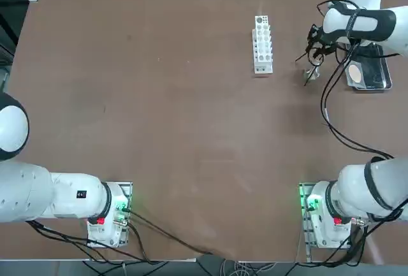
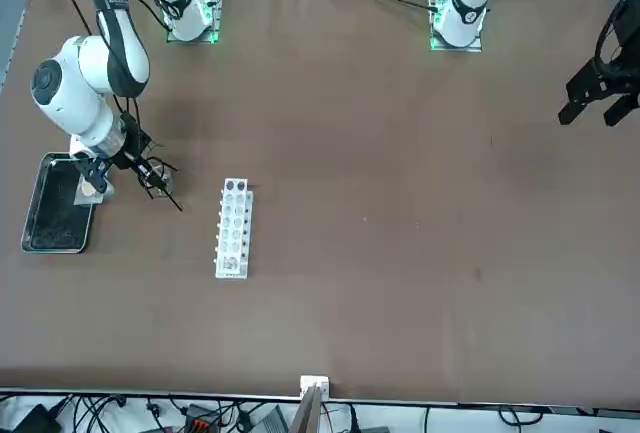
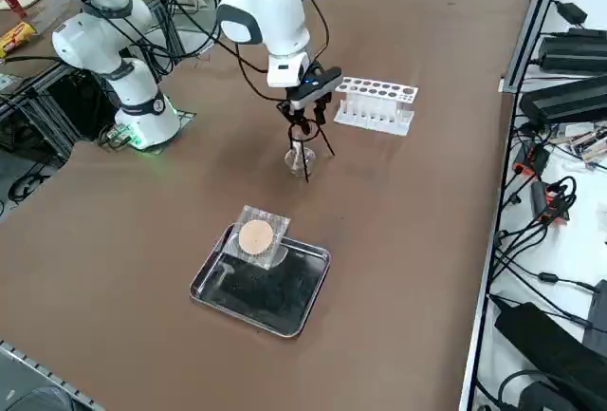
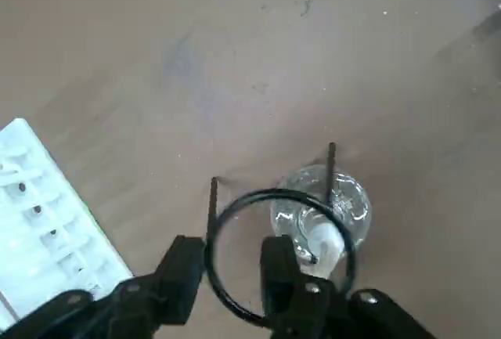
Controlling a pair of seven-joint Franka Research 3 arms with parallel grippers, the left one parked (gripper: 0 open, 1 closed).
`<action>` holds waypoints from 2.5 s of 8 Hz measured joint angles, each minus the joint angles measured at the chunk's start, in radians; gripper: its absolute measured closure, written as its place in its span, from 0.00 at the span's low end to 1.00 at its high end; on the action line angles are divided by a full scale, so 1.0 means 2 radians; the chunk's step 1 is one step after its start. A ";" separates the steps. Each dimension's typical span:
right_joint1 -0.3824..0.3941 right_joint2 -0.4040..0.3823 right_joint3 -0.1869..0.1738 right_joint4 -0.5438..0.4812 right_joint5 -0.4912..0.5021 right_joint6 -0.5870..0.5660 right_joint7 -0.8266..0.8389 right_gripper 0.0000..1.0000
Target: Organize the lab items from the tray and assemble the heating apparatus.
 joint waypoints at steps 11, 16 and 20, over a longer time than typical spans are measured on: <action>-0.032 -0.029 -0.015 0.137 -0.112 -0.217 -0.088 0.00; -0.179 0.020 -0.022 0.136 -0.177 -0.145 -0.342 0.00; -0.218 0.102 -0.022 0.135 -0.273 -0.050 -0.366 0.00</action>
